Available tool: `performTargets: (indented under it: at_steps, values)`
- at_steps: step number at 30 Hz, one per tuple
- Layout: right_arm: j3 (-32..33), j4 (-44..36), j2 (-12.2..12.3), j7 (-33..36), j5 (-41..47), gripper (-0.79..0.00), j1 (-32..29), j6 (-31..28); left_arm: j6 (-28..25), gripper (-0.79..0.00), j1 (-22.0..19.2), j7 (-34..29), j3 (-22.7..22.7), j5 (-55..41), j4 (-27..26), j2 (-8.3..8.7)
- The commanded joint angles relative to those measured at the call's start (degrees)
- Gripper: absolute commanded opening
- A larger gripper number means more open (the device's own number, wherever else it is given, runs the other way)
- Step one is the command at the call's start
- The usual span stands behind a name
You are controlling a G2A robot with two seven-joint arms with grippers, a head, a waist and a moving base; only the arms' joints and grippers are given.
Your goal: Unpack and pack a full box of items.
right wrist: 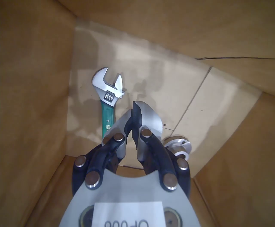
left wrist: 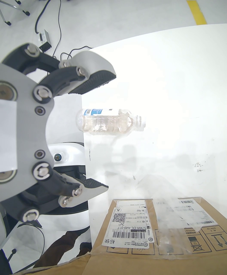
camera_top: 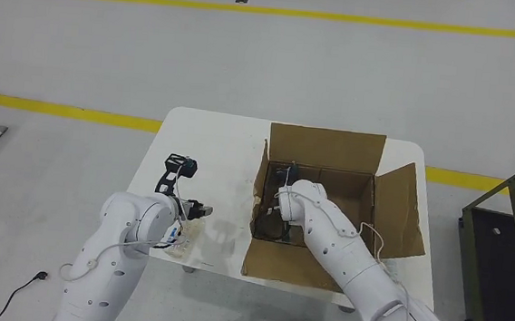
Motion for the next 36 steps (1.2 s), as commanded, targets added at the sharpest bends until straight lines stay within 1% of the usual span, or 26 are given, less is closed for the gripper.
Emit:
performTargets:
  at_steps: [1,3,4,6,8,9,11,13,14,16,20,24,28,31,36]
  values:
    - [0.45,-1.78,0.38,1.29,-0.78,-0.785,-0.65,-1.72,0.00,0.000,0.00,0.00,0.00,0.00,0.00,0.00]
    - [0.63,-3.68,0.67,2.27,-1.61,-0.776,-1.54,-3.17,0.00,0.000,0.00,0.00,0.00,0.00,0.00,0.00]
    - [0.51,-4.62,0.77,2.81,-2.26,-0.683,-2.11,-3.53,0.00,0.000,0.00,0.00,0.00,0.00,0.00,0.00]
    - [0.60,-6.46,0.91,3.49,-2.78,-0.640,-3.23,-3.92,0.00,0.000,0.00,0.00,0.00,0.00,0.00,0.00]
    - [0.56,-7.55,0.99,3.84,-3.74,-0.557,-4.22,-3.47,0.00,0.000,0.00,0.00,0.00,0.00,0.00,0.00]
    - [0.45,-7.91,0.97,3.89,-4.09,-0.483,-4.73,-3.22,0.00,0.000,0.00,0.00,0.00,0.00,0.00,0.00]
    - [0.40,-8.26,0.88,3.51,-4.30,-0.474,-5.47,-3.03,0.00,0.000,0.00,0.00,0.00,0.00,0.00,0.00]
    - [0.46,-8.16,0.76,2.64,-4.26,-0.437,-5.98,-2.99,0.00,0.000,0.00,0.00,0.00,0.00,0.00,0.00]
    - [0.59,-8.01,0.69,2.18,-4.04,-0.351,-6.21,-2.92,0.00,0.000,0.00,0.00,0.00,0.00,0.00,0.00]
    - [0.94,-7.65,0.57,1.36,-3.52,-0.305,-6.55,-2.74,0.00,0.000,0.00,0.00,0.00,0.00,0.00,0.00]
    - [1.68,-6.91,0.38,-0.03,-3.24,-0.283,-6.94,-1.57,0.00,0.000,0.00,0.00,0.00,0.00,0.00,0.00]
    - [2.36,-5.93,0.13,-1.11,-2.37,-0.305,-7.05,-1.37,0.00,0.000,0.00,0.00,0.00,0.00,0.00,0.00]
    - [2.68,-4.94,-0.24,-2.41,-1.62,-0.345,-7.16,-0.80,0.00,0.000,0.00,0.00,0.00,0.00,0.00,0.00]
    - [2.61,-4.01,-0.55,-3.15,-1.39,-0.336,-7.08,-0.44,0.00,0.000,0.00,0.00,0.00,0.00,0.00,0.00]
    - [1.93,-2.41,-1.34,-3.93,-1.15,-0.366,-6.51,-0.14,0.00,0.000,0.00,0.00,0.00,0.00,0.00,0.00]
